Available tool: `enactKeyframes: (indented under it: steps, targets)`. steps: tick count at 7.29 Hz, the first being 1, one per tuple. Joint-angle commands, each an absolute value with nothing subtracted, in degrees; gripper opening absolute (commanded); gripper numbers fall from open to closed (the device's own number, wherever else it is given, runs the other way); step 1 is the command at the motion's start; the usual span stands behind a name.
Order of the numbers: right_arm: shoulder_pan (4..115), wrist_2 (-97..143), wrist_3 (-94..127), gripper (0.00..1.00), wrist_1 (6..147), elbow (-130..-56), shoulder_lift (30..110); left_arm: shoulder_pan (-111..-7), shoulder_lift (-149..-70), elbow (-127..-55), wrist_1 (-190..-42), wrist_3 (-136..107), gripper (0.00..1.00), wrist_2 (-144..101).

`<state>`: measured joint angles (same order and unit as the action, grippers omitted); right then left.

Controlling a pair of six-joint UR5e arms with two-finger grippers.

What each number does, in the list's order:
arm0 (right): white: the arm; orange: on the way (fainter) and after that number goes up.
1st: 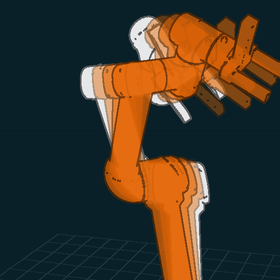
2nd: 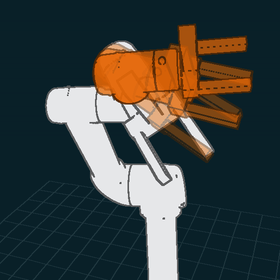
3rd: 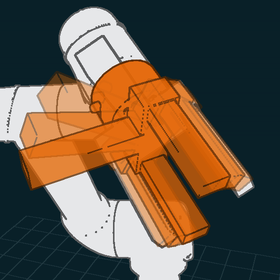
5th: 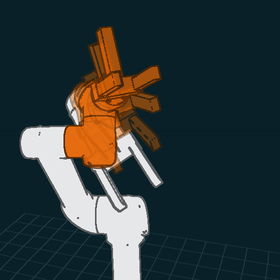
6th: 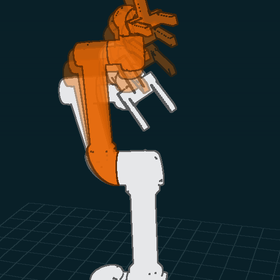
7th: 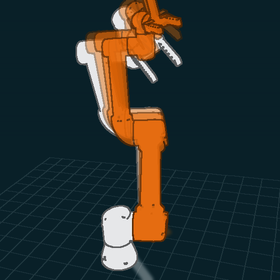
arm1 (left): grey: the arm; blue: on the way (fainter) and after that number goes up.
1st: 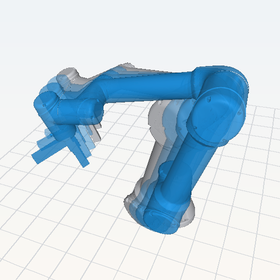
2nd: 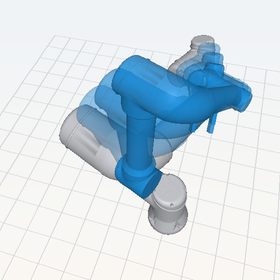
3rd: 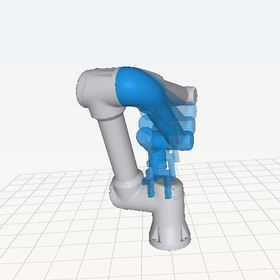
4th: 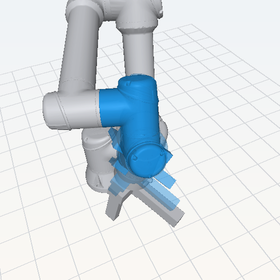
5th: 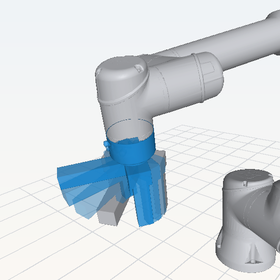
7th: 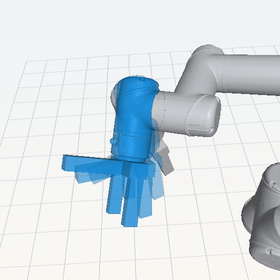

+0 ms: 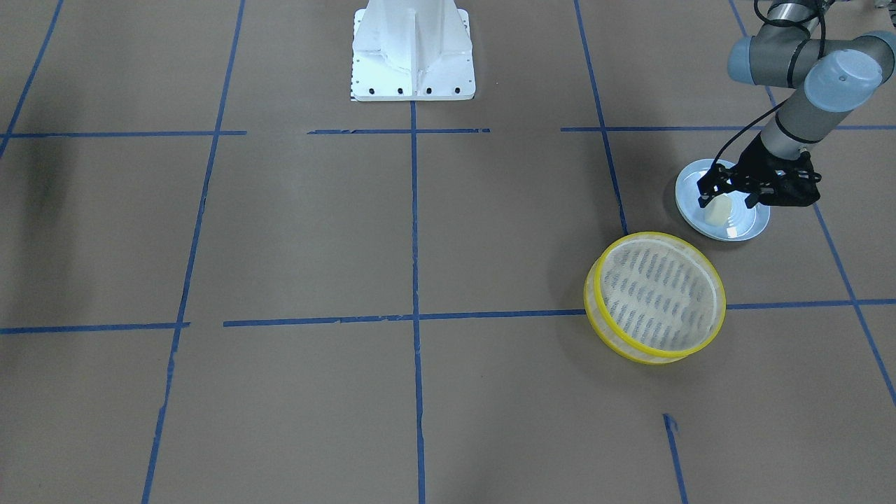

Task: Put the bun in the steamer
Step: 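Lower the left gripper over the pale bun on the plate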

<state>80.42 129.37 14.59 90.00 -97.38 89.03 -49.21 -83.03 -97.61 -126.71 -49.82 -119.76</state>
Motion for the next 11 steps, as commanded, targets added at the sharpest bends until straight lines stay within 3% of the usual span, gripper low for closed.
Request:
enactKeyframes:
  steps: [1,3,5,8,11]
  targets:
    - [80.42,129.37,14.59,1.0,90.0,-97.38,89.03,-48.61,-83.85,-96.24,-126.65,-49.4,1.0,-119.71]
    - [80.42,129.37,14.59,1.0,90.0,-97.38,89.03,-48.43,-83.85,-96.42,-126.65,-49.39,0.94,-119.79]
    - [80.42,129.37,14.59,1.0,90.0,-97.38,89.03,-48.43,-83.76,-96.42,-126.65,-49.39,0.7,-119.79]
    - [80.42,129.37,14.59,1.0,90.0,-97.38,89.03,-48.43,-83.32,-97.21,-126.65,-49.31,0.44,-119.88]
    - [80.42,129.37,14.59,1.0,90.0,-97.38,89.03,-48.51,-83.32,-97.21,-126.65,-49.39,0.28,-119.88]
